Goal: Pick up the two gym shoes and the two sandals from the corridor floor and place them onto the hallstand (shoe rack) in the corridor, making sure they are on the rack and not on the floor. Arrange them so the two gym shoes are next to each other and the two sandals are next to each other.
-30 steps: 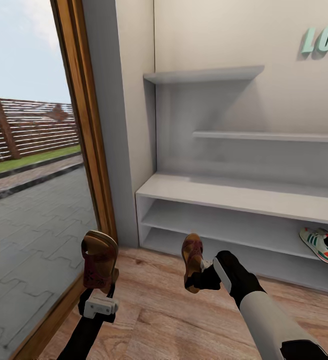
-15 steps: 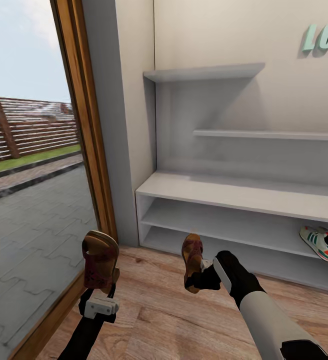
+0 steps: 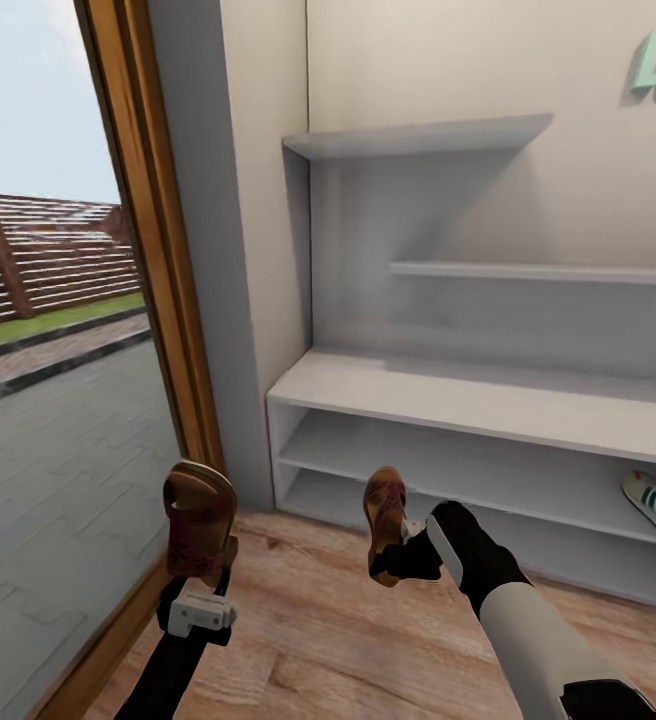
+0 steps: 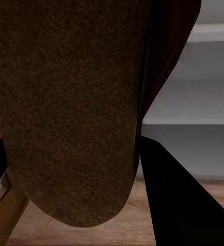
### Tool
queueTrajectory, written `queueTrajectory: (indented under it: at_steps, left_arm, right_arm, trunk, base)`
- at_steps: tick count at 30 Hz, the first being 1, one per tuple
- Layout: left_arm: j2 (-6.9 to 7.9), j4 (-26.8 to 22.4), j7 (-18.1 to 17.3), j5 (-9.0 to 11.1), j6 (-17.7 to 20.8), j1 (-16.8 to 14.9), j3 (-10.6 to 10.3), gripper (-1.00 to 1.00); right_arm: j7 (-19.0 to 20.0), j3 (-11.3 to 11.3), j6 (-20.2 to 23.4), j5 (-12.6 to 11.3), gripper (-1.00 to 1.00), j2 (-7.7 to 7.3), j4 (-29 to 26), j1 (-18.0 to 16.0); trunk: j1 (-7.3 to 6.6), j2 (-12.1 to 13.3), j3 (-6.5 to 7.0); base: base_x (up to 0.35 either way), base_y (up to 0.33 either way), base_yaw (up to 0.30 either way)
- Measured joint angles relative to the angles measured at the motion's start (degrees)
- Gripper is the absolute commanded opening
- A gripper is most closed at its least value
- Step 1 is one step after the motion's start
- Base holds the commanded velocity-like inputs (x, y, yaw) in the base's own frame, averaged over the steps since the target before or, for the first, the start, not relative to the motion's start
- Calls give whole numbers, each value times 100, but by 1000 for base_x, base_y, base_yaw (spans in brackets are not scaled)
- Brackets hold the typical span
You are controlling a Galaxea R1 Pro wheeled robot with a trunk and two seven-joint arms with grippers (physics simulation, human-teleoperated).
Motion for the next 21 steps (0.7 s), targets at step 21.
queueTrajectory:
  at_steps: [21]
  left_arm:
    - [0, 0, -8, 1, 0, 0, 1, -100]
  right_arm:
    - [1, -7, 0, -30, -100, -3, 3, 2]
  trunk:
    - [0, 0, 0]
  base:
    - [86, 0, -79]
